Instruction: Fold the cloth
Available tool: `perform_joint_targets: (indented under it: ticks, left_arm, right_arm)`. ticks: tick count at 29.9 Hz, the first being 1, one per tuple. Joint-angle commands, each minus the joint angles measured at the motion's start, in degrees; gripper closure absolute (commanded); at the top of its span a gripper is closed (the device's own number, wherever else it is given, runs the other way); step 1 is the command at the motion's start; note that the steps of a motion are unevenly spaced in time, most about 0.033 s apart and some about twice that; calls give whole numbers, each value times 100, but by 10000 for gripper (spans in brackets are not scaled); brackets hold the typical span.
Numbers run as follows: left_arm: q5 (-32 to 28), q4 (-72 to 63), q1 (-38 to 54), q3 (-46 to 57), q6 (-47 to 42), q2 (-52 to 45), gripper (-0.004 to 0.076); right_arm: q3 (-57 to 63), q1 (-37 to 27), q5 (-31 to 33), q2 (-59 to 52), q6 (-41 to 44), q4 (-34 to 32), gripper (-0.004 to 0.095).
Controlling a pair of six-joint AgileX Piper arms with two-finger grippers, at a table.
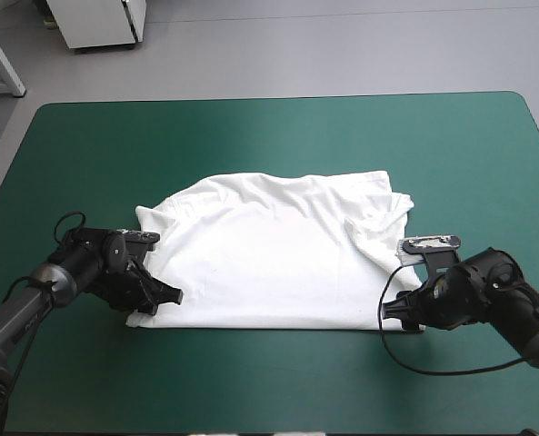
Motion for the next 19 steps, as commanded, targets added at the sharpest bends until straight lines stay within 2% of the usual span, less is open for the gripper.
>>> perform_joint_targets:
  ticks: [1, 2, 7, 15, 17, 19]
  left_arm:
    - [-7, -227, -174, 209, 11, 124, 680]
    - [-7, -227, -174, 209, 75, 124, 734]
    - [-7, -227, -174, 209, 254, 124, 730]
    - [-37, -227, -174, 209, 276, 124, 730]
    - [-71, -227, -174, 209, 276, 113, 730]
    - [-82, -227, -174, 198, 276, 113, 730]
  right_arm:
    - [-120, -6, -285, 287, 53, -119, 295]
    - [-120, -6, -328, 418, 68, -119, 296]
    - [-120, -6, -667, 1029, 68, -141, 317]
    - [-20, -6, -763, 1725, 68, 5, 395]
    - [129, -6, -886, 1767, 33, 15, 477]
    - [261, -6, -1056, 1767, 21, 15, 614]
